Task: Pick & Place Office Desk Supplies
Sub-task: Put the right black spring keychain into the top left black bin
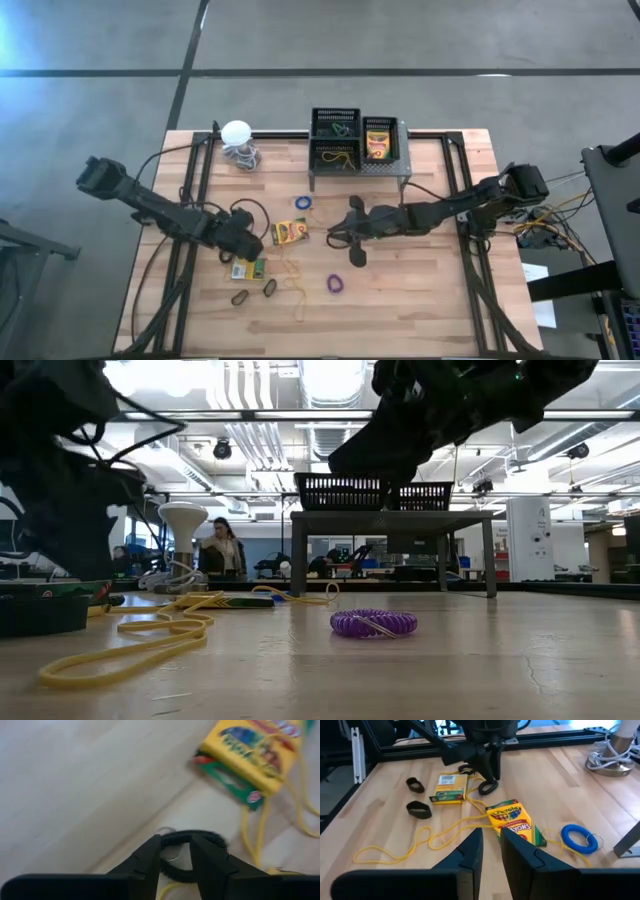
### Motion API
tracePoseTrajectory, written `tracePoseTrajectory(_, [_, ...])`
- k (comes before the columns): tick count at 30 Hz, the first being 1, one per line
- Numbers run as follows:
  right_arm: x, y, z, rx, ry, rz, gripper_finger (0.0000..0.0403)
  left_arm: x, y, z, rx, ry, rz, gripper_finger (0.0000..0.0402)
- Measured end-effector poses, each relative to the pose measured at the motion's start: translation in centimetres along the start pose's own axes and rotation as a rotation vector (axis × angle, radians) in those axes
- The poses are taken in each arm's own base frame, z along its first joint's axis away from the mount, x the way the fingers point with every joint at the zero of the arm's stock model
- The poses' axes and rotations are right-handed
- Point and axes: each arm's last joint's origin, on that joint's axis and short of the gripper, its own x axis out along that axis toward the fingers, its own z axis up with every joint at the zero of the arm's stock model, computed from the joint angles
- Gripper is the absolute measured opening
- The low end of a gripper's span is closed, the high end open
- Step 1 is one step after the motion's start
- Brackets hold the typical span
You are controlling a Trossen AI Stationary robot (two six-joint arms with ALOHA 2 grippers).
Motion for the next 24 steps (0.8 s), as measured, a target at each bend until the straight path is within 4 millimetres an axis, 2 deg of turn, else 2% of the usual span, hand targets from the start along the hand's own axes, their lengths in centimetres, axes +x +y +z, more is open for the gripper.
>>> tracePoseTrajectory(4, [0.2,0.0,-0.2,-0.001,0.004,0.0,0.0064,0.3,0.4,-0.1,-0.01,0.005,0.014,0.0114])
tracePoseTrajectory(14, [0.1,0.0,0.0,0.001,-0.003,0.002,0.0063,0.1,-0.2,0.2,0.07,0.004,-0.023,0.0114])
tracePoseTrajectory(19, [0.1,0.0,0.0,0.001,-0.006,0.004,0.0059,0.0,-0.4,0.3,0.225,-0.011,-0.038,0.011])
tracePoseTrajectory(24, [0.1,0.0,0.1,0.002,-0.013,0.005,0.0059,1.0,0.5,-0.3,0.441,-0.07,-0.02,0.0107])
